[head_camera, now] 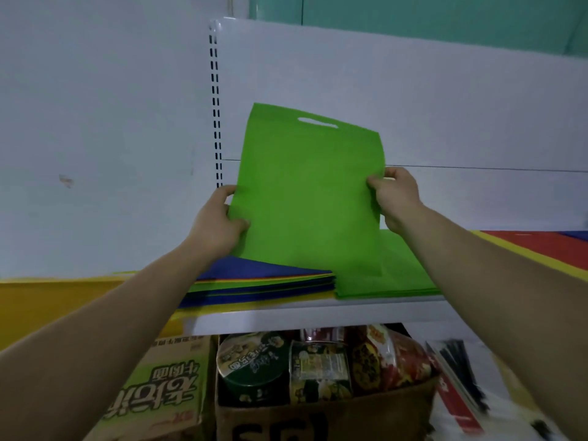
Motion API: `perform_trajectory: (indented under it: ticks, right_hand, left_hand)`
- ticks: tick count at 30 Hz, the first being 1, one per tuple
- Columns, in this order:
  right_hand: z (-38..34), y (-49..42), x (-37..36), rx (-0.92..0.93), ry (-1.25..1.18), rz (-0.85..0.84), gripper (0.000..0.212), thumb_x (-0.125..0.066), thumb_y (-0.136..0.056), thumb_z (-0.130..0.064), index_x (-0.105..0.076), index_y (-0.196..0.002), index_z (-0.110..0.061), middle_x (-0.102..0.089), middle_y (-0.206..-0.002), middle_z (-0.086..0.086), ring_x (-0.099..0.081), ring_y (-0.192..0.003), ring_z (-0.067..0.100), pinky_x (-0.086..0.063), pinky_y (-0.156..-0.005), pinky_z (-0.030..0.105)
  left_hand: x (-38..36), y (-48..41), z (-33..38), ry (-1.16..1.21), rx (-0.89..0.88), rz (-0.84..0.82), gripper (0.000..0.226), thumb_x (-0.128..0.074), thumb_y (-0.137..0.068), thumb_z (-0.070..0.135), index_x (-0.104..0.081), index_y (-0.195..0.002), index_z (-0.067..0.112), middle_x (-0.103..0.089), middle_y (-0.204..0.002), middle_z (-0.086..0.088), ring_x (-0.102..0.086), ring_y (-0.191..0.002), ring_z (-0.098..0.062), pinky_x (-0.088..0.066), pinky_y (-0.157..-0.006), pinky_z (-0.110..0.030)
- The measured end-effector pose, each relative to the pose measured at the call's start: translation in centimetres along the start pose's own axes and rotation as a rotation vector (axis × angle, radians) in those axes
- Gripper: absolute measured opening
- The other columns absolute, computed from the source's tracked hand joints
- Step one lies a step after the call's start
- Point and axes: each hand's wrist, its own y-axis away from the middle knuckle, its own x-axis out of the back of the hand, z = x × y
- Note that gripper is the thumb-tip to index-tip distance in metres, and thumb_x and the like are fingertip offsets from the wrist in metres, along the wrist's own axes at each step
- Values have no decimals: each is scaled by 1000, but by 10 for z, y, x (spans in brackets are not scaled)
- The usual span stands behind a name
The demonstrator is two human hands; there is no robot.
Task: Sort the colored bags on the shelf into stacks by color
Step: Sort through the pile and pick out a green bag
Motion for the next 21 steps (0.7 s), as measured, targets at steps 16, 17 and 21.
perform_trajectory:
  ticks: [16, 17, 21]
  right_hand:
    - [30, -80, 124, 47, -29, -48, 24, -57, -89, -8, -50, -112, -12, -58, -105, 7, -62, -88, 22, -54, -79, 37]
    - [35, -83, 126, 47, -5, -48, 24, -57, -88, -9, -50, -110, -14, -59, -104, 6, -62, -90, 23, -54, -80, 38]
    - [48, -85, 128, 52, 117, -85, 24, -57, -87, -11, -51, -110, -15, -57, -101, 5, -62, -93, 26, -54, -83, 42]
  left_hand:
    - [-141, 15, 76, -180, 10, 60, 49, -59, -87, 2, -35, -128, 15, -59, -96, -7, -60, -83, -26, -49, -74, -35]
    - [-146, 17, 77, -210, 18, 55, 50, -60, -86, 2, -35, -129, 13, -59, -93, -6, -60, -81, -25, -47, -71, -33]
    - [-153, 27, 79, -329, 57, -3, 66, -59, -86, 2, -24, -140, 15, -56, -86, -2, -59, -83, -27, -45, -68, -32]
